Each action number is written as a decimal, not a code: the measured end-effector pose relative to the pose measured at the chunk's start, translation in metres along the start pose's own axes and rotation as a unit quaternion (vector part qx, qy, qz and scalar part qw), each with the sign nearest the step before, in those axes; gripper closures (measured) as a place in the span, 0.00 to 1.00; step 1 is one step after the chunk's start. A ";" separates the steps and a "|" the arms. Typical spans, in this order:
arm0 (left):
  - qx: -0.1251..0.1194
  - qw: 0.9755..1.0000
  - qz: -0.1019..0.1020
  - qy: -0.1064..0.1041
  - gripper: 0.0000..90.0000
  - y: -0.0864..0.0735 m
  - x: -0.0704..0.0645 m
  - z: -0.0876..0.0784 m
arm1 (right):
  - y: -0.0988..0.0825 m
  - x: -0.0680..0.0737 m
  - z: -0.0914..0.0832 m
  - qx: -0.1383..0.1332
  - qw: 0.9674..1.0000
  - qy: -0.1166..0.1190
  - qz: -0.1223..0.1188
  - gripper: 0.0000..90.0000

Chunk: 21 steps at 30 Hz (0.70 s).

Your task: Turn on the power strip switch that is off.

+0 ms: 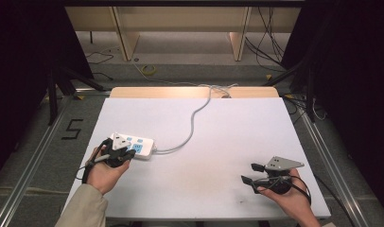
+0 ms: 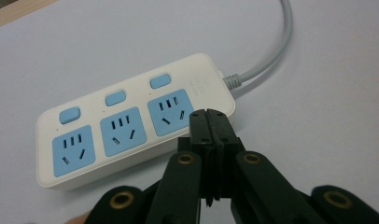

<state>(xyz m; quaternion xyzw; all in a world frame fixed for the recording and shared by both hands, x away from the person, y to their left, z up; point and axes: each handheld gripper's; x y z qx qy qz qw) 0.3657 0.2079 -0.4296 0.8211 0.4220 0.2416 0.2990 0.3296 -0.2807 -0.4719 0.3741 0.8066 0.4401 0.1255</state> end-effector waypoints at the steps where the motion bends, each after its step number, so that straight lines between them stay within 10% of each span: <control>1: 0.002 1.000 -0.001 0.001 1.00 0.000 0.001 0.000 | 0.000 0.000 0.000 -0.001 1.000 0.000 -0.001 0.39; 21: 0.015 1.000 -0.016 0.012 1.00 0.007 0.015 0.005 | 0.000 0.000 0.000 -0.001 1.000 -0.002 -0.001 0.39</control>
Point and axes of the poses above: each handheld gripper's, and its own axes: z roughly forward along the jaws, y roughly out of its top, x roughly to its left, and after that the axes turned 3 degrees about z, right-handed
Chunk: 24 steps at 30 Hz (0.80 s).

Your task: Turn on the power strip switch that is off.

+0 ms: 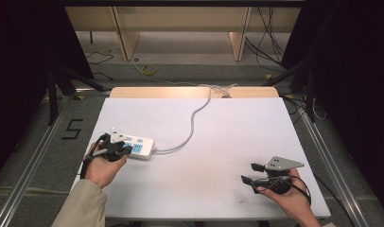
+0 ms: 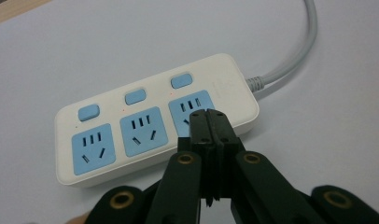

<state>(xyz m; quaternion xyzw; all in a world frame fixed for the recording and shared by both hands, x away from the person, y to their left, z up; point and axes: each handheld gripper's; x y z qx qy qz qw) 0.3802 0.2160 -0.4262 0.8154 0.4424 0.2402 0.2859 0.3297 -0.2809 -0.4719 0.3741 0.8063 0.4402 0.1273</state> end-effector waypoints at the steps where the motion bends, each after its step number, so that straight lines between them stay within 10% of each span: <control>1: 0.002 1.000 0.001 0.000 1.00 0.000 0.001 0.000 | 0.000 0.000 0.000 0.000 1.000 0.000 0.000 0.39; 24: 0.024 1.000 -0.005 0.009 1.00 0.010 0.022 0.008 | 0.000 -0.003 -0.003 0.000 1.000 -0.002 0.001 0.39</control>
Point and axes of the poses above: each handheld gripper's, and its own axes: z roughly forward along the jaws, y roughly out of its top, x roughly to its left, and after that the axes turned 3 degrees about z, right-handed
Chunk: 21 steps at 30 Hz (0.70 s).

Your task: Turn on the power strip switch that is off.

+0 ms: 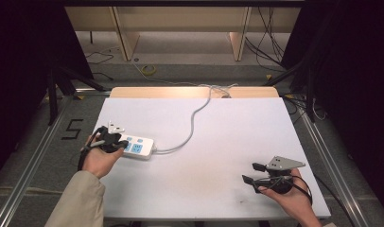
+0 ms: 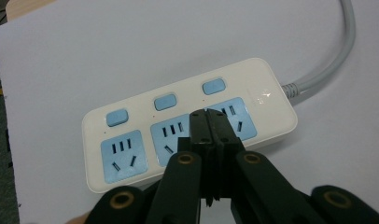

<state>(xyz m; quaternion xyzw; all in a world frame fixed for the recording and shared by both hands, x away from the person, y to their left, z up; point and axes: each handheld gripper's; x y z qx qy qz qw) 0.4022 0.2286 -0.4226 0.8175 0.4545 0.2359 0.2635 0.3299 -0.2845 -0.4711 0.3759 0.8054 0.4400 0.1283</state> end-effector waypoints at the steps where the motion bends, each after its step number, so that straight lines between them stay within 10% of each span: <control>1: 0.000 1.000 -0.001 0.000 1.00 0.000 0.001 0.001 | 0.000 0.000 0.000 0.000 1.000 0.000 0.000 0.39; 21: 0.019 1.000 -0.019 0.015 1.00 0.000 0.022 0.011 | -0.004 -0.004 -0.006 0.001 1.000 -0.006 0.005 0.39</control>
Point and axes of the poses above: each handheld gripper's, and its own axes: z roughly forward along the jaws, y roughly out of its top, x roughly to its left, and after that the axes turned 3 degrees about z, right-handed
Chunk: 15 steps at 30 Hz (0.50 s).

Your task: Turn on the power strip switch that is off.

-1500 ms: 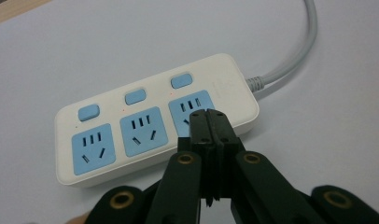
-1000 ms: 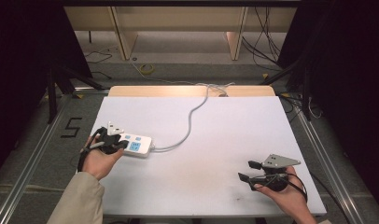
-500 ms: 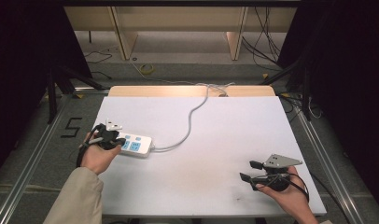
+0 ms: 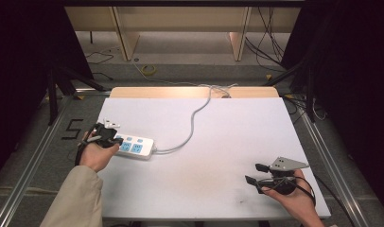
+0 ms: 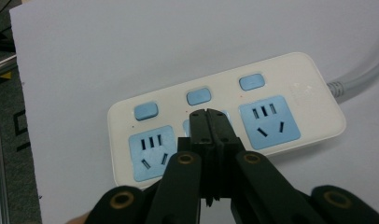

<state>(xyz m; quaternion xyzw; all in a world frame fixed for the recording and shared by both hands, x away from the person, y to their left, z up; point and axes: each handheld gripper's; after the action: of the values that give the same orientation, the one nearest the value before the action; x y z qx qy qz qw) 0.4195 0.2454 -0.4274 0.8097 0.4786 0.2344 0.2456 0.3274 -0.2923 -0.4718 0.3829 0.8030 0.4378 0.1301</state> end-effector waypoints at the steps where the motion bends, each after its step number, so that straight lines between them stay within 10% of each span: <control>1: 0.001 1.000 0.000 0.002 1.00 0.000 0.001 0.000 | 0.000 0.000 0.000 0.000 1.000 -0.001 0.000 0.39; 15: 0.014 1.000 -0.008 0.019 1.00 0.008 0.014 0.012 | -0.001 -0.001 -0.001 -0.001 1.000 -0.001 0.001 0.39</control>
<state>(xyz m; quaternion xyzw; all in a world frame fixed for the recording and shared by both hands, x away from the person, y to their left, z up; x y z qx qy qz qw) 0.4376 0.2523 -0.4295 0.8048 0.4925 0.2413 0.2270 0.3270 -0.2939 -0.4725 0.3839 0.8023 0.4379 0.1311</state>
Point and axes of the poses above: each handheld gripper's, and its own axes: z roughly forward along the jaws, y roughly out of its top, x roughly to its left, and after that the axes turned 3 degrees about z, right-handed
